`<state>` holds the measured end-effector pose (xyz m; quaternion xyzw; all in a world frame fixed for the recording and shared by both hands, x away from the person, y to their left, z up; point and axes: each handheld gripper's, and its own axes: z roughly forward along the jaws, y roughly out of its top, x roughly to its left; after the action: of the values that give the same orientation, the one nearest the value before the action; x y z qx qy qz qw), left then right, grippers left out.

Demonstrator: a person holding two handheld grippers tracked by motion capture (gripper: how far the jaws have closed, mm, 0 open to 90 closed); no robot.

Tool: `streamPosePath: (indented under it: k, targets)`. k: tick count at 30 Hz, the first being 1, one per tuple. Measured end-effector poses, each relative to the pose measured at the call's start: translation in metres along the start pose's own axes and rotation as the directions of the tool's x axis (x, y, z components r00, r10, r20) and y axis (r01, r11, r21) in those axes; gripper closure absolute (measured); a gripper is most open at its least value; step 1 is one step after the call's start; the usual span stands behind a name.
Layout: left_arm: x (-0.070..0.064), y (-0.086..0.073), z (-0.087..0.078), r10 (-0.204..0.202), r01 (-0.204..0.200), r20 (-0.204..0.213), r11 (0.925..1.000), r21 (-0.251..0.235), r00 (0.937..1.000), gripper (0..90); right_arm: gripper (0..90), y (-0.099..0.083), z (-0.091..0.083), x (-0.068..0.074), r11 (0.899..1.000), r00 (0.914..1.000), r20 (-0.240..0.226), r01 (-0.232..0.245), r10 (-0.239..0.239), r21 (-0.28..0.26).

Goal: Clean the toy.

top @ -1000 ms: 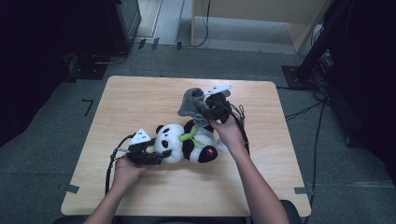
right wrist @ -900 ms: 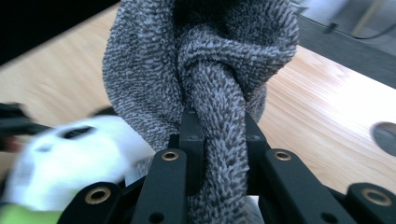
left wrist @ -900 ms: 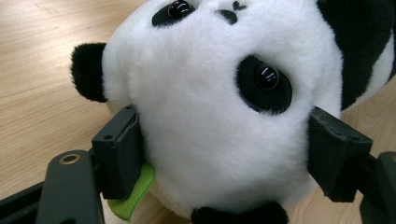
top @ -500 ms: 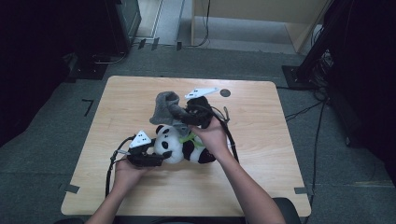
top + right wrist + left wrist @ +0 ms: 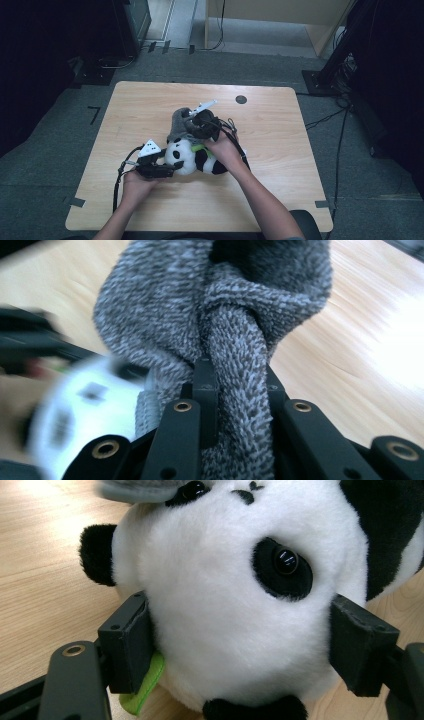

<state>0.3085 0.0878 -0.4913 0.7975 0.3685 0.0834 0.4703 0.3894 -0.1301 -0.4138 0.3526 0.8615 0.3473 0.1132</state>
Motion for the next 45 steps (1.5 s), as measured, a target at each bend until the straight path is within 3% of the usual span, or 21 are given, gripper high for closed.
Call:
streamPosePath:
  k: [1,4,9,16,19,22,26,30,36,41,42,43,45]
  targets:
    - [0.0,0.0,0.0,0.002,-0.002,-0.001,1.0,0.001,1.0,22.7,78.2,-0.002,0.001,-0.004,1.0,0.9999,0.016,-0.003,0.003,0.013]
    - [-0.001,0.002,0.0,0.002,-0.002,0.0,1.0,0.005,1.0,22.8,77.7,-0.007,-0.002,-0.018,0.999,0.9984,-0.018,-0.053,0.053,0.012]
    - [0.0,0.004,0.002,0.0,0.0,0.007,1.0,0.008,1.0,22.8,77.3,-0.01,-0.009,-0.029,0.997,0.9969,-0.014,-0.078,0.078,-0.002]
    - [0.001,0.006,0.004,-0.002,0.001,0.011,0.9998,0.018,0.9999,22.9,77.6,-0.014,-0.027,-0.042,0.994,0.9943,0.041,-0.096,0.098,-0.046]
    - [0.002,0.006,0.004,-0.002,0.001,0.015,0.9997,0.024,0.9999,22.8,78.3,-0.018,-0.04,-0.054,0.988,0.9869,0.085,-0.13,0.137,-0.08]
    - [0.003,0.007,0.004,-0.009,0.008,0.019,0.9996,0.026,0.9998,22.8,78.3,-0.022,-0.053,-0.063,0.978,0.9827,0.073,-0.159,0.17,-0.138]
    - [0.004,0.009,0.004,-0.014,0.013,0.02,0.9993,0.034,0.9997,22.8,78.2,-0.023,-0.076,-0.067,0.954,0.9788,0.044,-0.185,0.2,-0.238]
    - [0.004,0.011,0.004,-0.022,0.022,0.019,0.9987,0.046,0.9996,22.7,77.9,-0.024,-0.098,-0.068,0.945,0.9786,0.056,-0.175,0.198,-0.276]
    - [0.006,0.016,0.005,-0.034,0.032,0.032,0.9975,0.062,0.9989,22.7,77.6,-0.04,-0.11,-0.07,0.95,0.977,0.074,-0.175,0.2,-0.257]
    - [0.007,0.018,0.007,-0.024,0.022,0.041,0.9981,0.057,0.9989,22.3,77.3,-0.061,-0.093,-0.07,0.961,0.9765,0.037,-0.201,0.212,-0.192]
    - [0.007,0.018,0.007,-0.024,0.022,0.041,0.9981,0.057,0.9989,22.2,76.9,-0.067,-0.087,-0.071,0.966,0.9784,0.055,-0.187,0.199,-0.18]
    - [0.009,0.018,0.008,-0.054,0.052,0.054,0.9979,0.038,0.9971,22.0,76.7,-0.072,-0.082,-0.071,0.967,0.9764,0.083,-0.183,0.199,-0.175]
    - [0.011,0.018,0.009,-0.059,0.057,0.061,0.998,0.029,0.9964,22.0,76.5,-0.078,-0.079,-0.073,0.965,0.9747,0.088,-0.187,0.205,-0.183]
